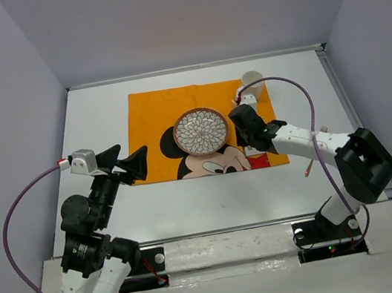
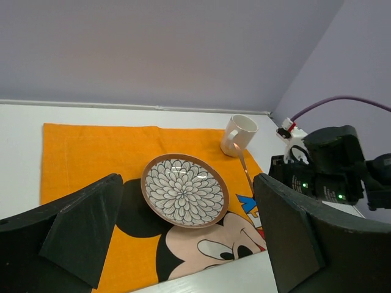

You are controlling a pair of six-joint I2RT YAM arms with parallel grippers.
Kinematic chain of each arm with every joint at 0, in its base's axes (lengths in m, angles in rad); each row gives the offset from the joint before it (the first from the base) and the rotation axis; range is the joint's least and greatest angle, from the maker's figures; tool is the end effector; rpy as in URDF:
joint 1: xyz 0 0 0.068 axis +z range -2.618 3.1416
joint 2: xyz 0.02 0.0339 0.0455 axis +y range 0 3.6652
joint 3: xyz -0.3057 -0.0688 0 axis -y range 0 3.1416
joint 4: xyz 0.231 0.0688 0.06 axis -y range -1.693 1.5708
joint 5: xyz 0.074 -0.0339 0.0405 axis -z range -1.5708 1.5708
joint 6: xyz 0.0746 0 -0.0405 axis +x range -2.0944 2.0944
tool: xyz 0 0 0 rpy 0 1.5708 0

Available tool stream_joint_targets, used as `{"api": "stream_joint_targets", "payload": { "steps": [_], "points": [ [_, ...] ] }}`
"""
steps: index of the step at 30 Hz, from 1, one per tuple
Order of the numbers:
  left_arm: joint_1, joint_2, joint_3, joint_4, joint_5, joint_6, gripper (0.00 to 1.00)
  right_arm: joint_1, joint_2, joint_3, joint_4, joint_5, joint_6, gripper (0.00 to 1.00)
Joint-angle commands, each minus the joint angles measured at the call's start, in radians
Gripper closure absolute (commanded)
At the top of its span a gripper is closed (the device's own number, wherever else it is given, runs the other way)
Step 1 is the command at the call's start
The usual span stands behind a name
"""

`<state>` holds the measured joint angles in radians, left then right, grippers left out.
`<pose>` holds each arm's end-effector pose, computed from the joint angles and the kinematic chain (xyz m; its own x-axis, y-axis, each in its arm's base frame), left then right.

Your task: Set the dinner table for one person

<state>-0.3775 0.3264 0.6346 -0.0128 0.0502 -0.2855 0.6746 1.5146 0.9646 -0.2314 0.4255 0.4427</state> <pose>0.0678 -0.0309 0.3820 0.1434 -0.3595 -0.9221 0.4723 0.8436 -0.2554 0.2784 0.1832 0.2492 -0.6427 -0.0144 -0.7660 -0.0716 0.9966 0.0414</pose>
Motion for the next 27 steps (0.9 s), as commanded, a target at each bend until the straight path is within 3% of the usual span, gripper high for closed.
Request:
{"api": "stream_joint_targets", "payload": {
  "steps": [1,10,21,25,27],
  "points": [
    [-0.004,-0.003,0.008,0.06,0.025,0.011,0.01,-0.079,0.082,0.08,0.066,0.01,0.021,1.0],
    [-0.008,-0.001,0.008,0.06,0.028,0.009,0.01,-0.148,0.246,0.163,0.109,-0.047,0.001,1.0],
    [-0.012,-0.001,0.008,0.059,0.031,0.011,0.01,-0.176,0.337,0.209,0.115,-0.06,0.004,1.0],
    [-0.012,0.002,0.008,0.059,0.031,0.011,0.01,-0.187,0.343,0.214,0.115,-0.054,-0.001,0.86],
    [-0.014,0.0,0.008,0.059,0.031,0.009,0.01,-0.187,0.343,0.218,0.113,-0.065,-0.009,0.73]
  ]
}}
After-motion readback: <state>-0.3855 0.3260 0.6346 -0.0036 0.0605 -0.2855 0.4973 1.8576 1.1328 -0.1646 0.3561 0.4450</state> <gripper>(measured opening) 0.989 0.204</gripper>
